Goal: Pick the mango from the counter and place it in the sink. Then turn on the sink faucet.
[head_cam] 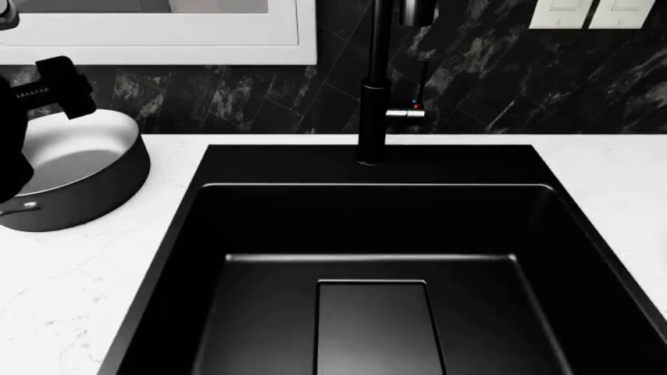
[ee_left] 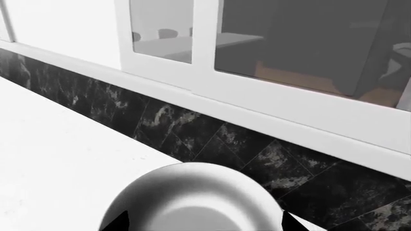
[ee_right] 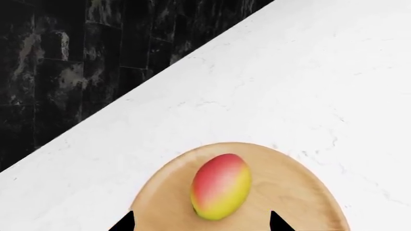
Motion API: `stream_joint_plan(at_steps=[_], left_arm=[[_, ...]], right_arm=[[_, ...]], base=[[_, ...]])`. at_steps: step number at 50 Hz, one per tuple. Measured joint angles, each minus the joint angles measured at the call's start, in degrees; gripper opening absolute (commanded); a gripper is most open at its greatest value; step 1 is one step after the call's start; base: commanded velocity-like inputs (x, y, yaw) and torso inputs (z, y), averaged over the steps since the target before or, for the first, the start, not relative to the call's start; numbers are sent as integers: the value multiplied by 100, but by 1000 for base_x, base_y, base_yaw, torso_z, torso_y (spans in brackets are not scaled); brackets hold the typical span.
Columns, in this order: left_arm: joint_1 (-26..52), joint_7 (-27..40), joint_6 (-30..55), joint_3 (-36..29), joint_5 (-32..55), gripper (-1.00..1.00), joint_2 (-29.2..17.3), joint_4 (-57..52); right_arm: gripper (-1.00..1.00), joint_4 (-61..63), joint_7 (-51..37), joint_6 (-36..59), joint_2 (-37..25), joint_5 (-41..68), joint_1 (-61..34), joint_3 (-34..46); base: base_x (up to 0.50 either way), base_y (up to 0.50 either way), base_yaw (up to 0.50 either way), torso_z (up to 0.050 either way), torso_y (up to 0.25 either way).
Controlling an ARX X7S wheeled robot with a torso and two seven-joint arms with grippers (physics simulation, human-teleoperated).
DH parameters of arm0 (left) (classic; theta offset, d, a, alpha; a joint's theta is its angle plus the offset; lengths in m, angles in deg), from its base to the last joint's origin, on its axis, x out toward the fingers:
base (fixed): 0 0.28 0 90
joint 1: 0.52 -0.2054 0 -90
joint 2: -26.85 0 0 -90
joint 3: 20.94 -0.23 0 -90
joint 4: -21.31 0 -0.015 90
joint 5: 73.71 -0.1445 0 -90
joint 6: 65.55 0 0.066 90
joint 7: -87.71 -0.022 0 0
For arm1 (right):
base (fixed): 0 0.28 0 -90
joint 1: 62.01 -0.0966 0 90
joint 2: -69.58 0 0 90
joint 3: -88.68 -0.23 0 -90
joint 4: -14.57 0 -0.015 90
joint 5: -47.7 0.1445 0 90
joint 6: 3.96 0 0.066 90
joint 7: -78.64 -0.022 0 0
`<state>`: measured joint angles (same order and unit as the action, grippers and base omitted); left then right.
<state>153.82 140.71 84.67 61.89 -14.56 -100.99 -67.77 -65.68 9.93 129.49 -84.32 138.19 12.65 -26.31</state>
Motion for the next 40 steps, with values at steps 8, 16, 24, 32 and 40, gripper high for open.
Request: stream_joint_plan(at_steps=[8, 16, 24, 32, 40], left_arm=[[-36, -1, -15, 2, 6, 100, -2, -7], [-71, -5, -30, 16, 19, 100, -10, -4], [-75, -17, -49, 0, 9, 100, 1, 21], [-48, -32, -64, -34, -13, 100, 25, 60], [-50, -42, -79, -46, -20, 100, 31, 76]], right_arm=[[100, -215, -22, -1, -33, -15, -132, 133], [100, -446, -1, 9, -79, -15, -237, 209], [100, -698, 62, 13, -84, -56, -494, 462], [100, -1044, 161, 16, -32, -205, -942, 897], [100, -1394, 247, 20, 45, -393, -1372, 1290]], base=[[0, 0, 0, 0, 0], [0, 0, 0, 0, 0], [0, 0, 0, 0, 0], [0, 0, 0, 0, 0], [0, 0, 0, 0, 0]])
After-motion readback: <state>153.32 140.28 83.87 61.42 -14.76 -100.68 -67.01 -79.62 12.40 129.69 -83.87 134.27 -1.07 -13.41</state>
